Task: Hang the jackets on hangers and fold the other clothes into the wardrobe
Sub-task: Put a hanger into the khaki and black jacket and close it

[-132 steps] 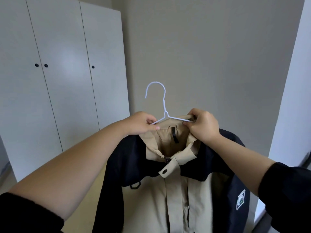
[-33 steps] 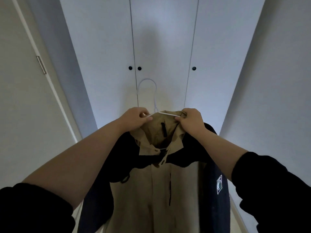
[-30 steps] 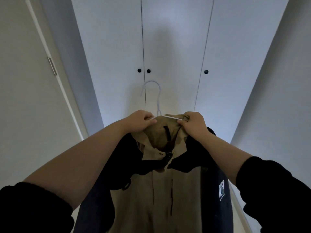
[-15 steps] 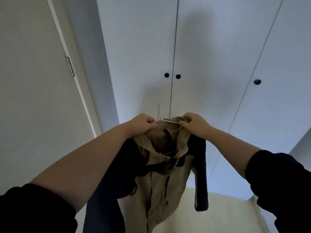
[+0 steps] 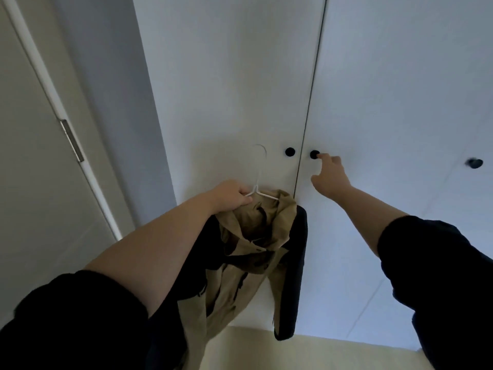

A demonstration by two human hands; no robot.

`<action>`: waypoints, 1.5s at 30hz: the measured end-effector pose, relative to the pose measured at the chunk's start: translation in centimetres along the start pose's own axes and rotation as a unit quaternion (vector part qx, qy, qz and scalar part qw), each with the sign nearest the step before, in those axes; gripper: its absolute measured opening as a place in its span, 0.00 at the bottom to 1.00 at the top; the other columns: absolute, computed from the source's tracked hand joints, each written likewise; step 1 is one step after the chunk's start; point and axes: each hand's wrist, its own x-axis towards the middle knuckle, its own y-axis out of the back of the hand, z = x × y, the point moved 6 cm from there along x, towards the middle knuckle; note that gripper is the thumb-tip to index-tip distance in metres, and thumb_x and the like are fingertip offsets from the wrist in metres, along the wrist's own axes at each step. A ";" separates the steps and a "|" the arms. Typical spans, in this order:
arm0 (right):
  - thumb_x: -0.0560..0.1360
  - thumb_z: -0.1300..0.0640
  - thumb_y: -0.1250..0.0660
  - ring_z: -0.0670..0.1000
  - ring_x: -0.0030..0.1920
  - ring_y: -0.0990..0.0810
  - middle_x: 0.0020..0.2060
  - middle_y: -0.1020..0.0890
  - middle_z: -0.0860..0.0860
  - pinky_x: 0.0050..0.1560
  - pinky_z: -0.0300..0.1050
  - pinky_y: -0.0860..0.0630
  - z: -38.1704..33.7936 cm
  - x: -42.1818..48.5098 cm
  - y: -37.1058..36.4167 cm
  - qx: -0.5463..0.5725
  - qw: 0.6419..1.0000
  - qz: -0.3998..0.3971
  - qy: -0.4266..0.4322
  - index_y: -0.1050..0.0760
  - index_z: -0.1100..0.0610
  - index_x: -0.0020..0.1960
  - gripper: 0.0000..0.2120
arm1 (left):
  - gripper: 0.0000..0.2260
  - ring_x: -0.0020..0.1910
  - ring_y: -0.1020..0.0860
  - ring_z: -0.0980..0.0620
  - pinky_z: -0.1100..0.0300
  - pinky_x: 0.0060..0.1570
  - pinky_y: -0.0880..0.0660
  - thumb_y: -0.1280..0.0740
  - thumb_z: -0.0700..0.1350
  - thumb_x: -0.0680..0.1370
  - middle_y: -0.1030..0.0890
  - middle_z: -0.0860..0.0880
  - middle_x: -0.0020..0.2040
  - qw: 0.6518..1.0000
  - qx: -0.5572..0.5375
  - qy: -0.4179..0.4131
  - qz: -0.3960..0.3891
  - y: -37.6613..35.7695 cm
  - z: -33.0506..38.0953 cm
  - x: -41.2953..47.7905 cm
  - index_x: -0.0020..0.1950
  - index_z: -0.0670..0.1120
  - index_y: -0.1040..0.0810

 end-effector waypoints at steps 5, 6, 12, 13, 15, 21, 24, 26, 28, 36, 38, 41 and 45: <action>0.73 0.66 0.39 0.60 0.56 0.28 0.65 0.36 0.59 0.57 0.53 0.26 0.5 4.0 -1.6 0.016 1.000 0.015 -0.021 0.39 0.57 0.71 0.27 | 0.16 0.33 0.31 0.51 0.57 0.37 0.38 0.36 0.42 0.79 0.30 0.48 0.31 0.997 0.052 -0.035 -0.036 0.8 -2.3 5.1 0.31 0.46 0.31; 0.73 0.67 0.39 0.59 0.56 0.27 0.64 0.36 0.58 0.57 0.52 0.26 0.2 4.5 -1.6 0.021 0.999 0.024 -0.008 0.38 0.57 0.71 0.27 | 0.17 0.30 0.33 0.52 0.58 0.36 0.39 0.35 0.42 0.79 0.32 0.49 0.29 0.997 0.057 -0.039 -0.034 0.9 -2.6 5.6 0.30 0.47 0.33; 0.74 0.66 0.40 0.56 0.57 0.26 0.64 0.32 0.56 0.53 0.41 0.32 -0.1 6.1 -1.8 -0.031 0.998 0.046 -0.002 0.30 0.60 0.65 0.19 | 0.17 0.33 0.31 0.53 0.58 0.35 0.40 0.35 0.43 0.79 0.31 0.52 0.31 0.996 0.078 -0.031 -0.031 1.6 -5.4 7.2 0.31 0.49 0.32; 0.74 0.66 0.41 0.56 0.56 0.26 0.63 0.31 0.56 0.52 0.42 0.33 -0.2 6.1 -1.6 -0.051 0.998 0.045 -0.002 0.29 0.60 0.63 0.17 | 0.17 0.33 0.31 0.52 0.58 0.35 0.39 0.35 0.43 0.79 0.31 0.51 0.30 0.996 0.076 -0.032 -0.032 1.5 -5.6 7.2 0.30 0.49 0.32; 0.74 0.65 0.41 0.55 0.50 0.26 0.59 0.28 0.56 0.49 0.42 0.34 -0.6 5.7 -1.0 -0.079 0.995 0.058 0.002 0.26 0.62 0.57 0.13 | 0.18 0.34 0.31 0.50 0.57 0.37 0.39 0.35 0.44 0.79 0.31 0.49 0.31 0.995 0.084 -0.037 -0.041 1.4 -5.6 7.0 0.30 0.48 0.33; 0.76 0.59 0.41 0.53 0.39 0.26 0.44 0.25 0.53 0.38 0.42 0.34 -0.5 0.3 1.1 -0.043 0.991 0.121 0.022 0.24 0.62 0.44 0.09 | 0.17 0.34 0.32 0.49 0.56 0.37 0.40 0.35 0.46 0.79 0.32 0.47 0.32 0.988 0.115 -0.069 -0.082 0.6 -3.2 5.5 0.31 0.46 0.33; 0.76 0.57 0.39 0.52 0.39 0.24 0.39 0.24 0.53 0.38 0.40 0.29 0.8 -4.1 2.8 0.013 0.988 0.149 0.025 0.25 0.60 0.42 0.08 | 0.17 0.32 0.32 0.51 0.57 0.36 0.41 0.34 0.46 0.78 0.31 0.49 0.30 0.988 0.103 -0.077 -0.085 0.1 -1.2 4.6 0.30 0.49 0.32; 0.76 0.56 0.37 0.50 0.38 0.24 0.37 0.24 0.52 0.41 0.41 0.27 1.7 -7.4 4.0 0.043 0.986 0.158 0.027 0.26 0.59 0.42 0.07 | 0.18 0.29 0.32 0.56 0.59 0.33 0.40 0.33 0.45 0.78 0.29 0.55 0.27 0.988 0.089 -0.091 -0.090 -0.7 0.7 3.9 0.27 0.50 0.27; 0.76 0.56 0.37 0.48 0.37 0.26 0.35 0.26 0.50 0.40 0.39 0.28 2.8 -10.7 5.4 0.057 0.984 0.168 0.031 0.28 0.58 0.41 0.07 | 0.18 0.30 0.31 0.60 0.61 0.34 0.38 0.31 0.43 0.77 0.28 0.58 0.25 0.986 0.085 -0.112 -0.093 -1.9 3.3 3.3 0.26 0.49 0.26; 0.78 0.52 0.38 0.47 0.37 0.26 0.38 0.27 0.46 0.41 0.37 0.27 10.0 -20.7 13.0 0.019 0.980 0.197 -0.019 0.30 0.55 0.43 0.08 | 0.12 0.28 0.29 0.62 0.67 0.32 0.36 0.29 0.42 0.75 0.25 0.56 0.29 0.967 0.086 -0.192 -0.144 -8.6 14.7 -0.1 0.32 0.50 0.23; 0.77 0.50 0.37 0.47 0.36 0.27 0.40 0.29 0.45 0.37 0.36 0.29 11.3 -22.9 14.5 -0.034 0.971 0.234 -0.038 0.31 0.55 0.40 0.11 | 0.09 0.34 0.27 0.57 0.62 0.38 0.34 0.29 0.44 0.75 0.22 0.52 0.33 0.961 0.097 -0.211 -0.150 -10.3 16.9 -0.9 0.34 0.50 0.20; 0.76 0.55 0.37 0.52 0.33 0.26 0.42 0.29 0.47 0.37 0.46 0.25 12.9 -25.2 16.5 -0.073 0.956 0.272 -0.079 0.31 0.62 0.37 0.13 | 0.13 0.34 0.27 0.54 0.59 0.39 0.35 0.29 0.44 0.75 0.23 0.53 0.32 0.956 0.103 -0.235 -0.146 -12.1 19.4 -2.1 0.31 0.52 0.22; 0.76 0.52 0.37 0.54 0.40 0.26 0.43 0.25 0.52 0.40 0.47 0.29 14.8 -26.7 19.2 -0.073 0.952 0.245 -0.171 0.27 0.59 0.46 0.09 | 0.09 0.36 0.28 0.53 0.60 0.37 0.36 0.31 0.43 0.77 0.24 0.46 0.36 0.950 0.117 -0.260 -0.131 -12.7 20.5 -4.0 0.36 0.47 0.23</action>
